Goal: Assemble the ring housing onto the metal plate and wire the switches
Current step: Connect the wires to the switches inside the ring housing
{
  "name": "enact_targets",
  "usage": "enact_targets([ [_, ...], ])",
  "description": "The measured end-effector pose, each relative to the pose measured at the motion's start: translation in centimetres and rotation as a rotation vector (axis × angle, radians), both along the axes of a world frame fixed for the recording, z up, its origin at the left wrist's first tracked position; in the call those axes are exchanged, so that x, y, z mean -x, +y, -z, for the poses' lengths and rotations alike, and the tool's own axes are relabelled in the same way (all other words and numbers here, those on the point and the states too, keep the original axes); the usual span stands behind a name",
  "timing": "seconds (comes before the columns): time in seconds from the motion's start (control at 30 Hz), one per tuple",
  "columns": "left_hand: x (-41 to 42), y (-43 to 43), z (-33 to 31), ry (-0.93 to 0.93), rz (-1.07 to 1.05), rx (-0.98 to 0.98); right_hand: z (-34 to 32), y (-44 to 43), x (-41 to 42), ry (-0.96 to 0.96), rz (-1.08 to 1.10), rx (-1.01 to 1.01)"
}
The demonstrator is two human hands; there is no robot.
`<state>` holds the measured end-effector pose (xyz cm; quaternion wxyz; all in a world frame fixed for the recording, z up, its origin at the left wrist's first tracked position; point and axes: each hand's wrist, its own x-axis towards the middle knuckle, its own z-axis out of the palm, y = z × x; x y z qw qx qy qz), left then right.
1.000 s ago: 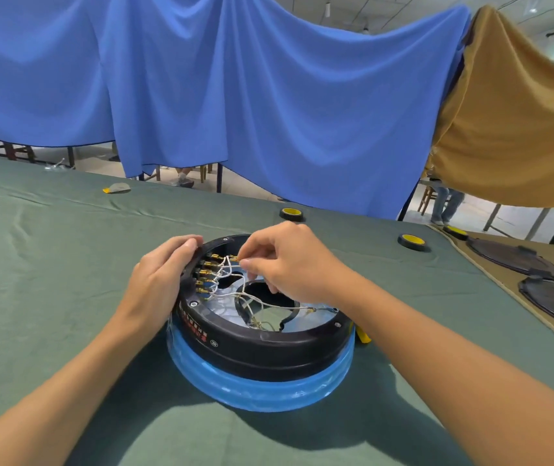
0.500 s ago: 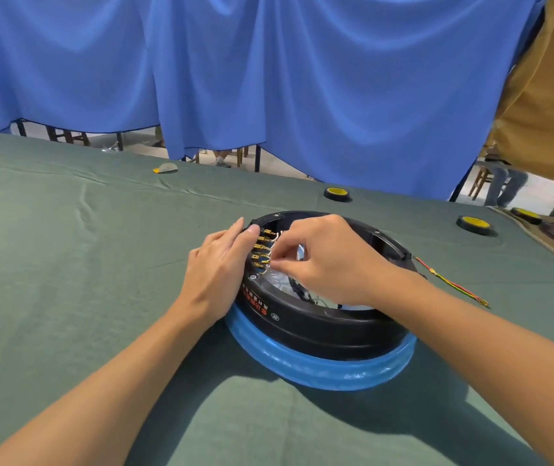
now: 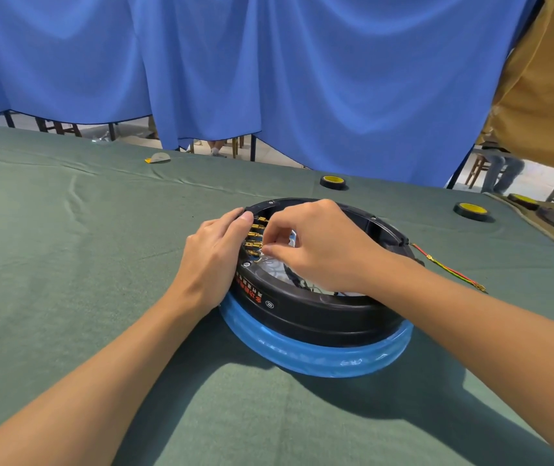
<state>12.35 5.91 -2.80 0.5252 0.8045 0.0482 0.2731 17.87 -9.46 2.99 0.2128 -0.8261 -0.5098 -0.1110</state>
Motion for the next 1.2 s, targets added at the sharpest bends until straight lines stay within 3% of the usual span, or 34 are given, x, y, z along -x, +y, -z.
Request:
enact_targets([
  [0.4,0.13,-0.12,-0.3,0.044,0.007,-0.087,-0.07,0.55,0.67,-0.006,-0.01,0.033],
  [1.2,0.5,-0.7,-0.67,0.038,-0.022,-0.074,-0.14,-0.22,0.63,-0.004,0.046,-0.006],
])
